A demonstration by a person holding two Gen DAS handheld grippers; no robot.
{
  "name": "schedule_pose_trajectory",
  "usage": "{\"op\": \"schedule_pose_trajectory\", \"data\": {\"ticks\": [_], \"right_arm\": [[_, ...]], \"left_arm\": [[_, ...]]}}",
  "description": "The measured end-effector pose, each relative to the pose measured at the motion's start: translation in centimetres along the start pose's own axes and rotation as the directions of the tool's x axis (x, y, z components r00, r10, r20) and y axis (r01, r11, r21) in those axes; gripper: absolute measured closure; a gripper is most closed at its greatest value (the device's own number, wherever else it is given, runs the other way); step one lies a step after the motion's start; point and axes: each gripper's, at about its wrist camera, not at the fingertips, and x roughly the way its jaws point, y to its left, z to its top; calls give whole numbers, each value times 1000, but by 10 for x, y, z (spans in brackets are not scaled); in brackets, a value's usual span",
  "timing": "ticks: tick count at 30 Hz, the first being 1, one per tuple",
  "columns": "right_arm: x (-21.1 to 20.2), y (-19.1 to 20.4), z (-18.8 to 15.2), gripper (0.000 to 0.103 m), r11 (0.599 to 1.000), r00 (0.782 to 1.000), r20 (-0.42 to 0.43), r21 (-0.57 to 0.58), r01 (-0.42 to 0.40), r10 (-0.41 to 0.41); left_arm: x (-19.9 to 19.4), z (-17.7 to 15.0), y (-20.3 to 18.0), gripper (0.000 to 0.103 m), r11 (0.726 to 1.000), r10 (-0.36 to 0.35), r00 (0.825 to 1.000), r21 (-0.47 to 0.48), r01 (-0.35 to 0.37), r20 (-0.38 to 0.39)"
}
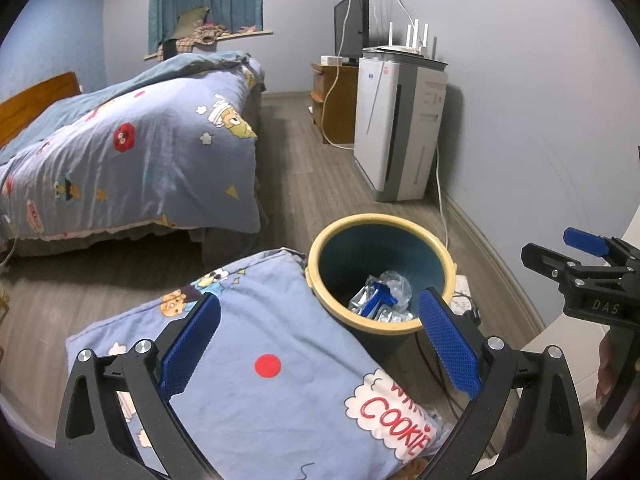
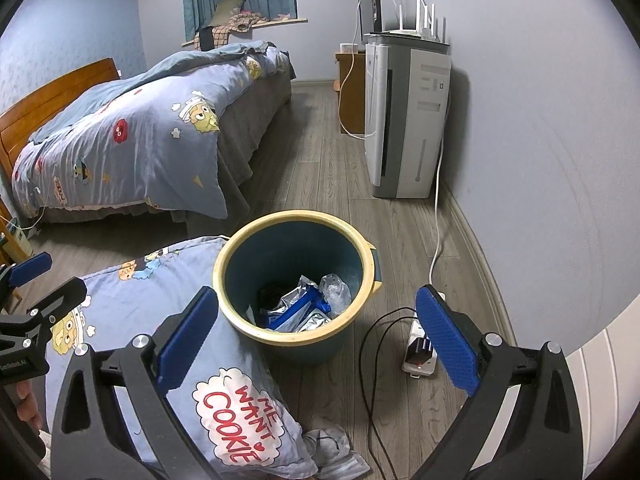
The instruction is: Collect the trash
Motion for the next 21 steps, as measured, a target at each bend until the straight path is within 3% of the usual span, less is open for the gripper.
{"op": "schedule_pose_trajectory", "data": {"ticks": [21], "right_arm": [[1, 1, 0, 6, 1000, 1000, -2, -2, -1, 1]], "left_arm": [[0, 0, -1, 5, 1000, 1, 1000, 0, -1, -2]]}}
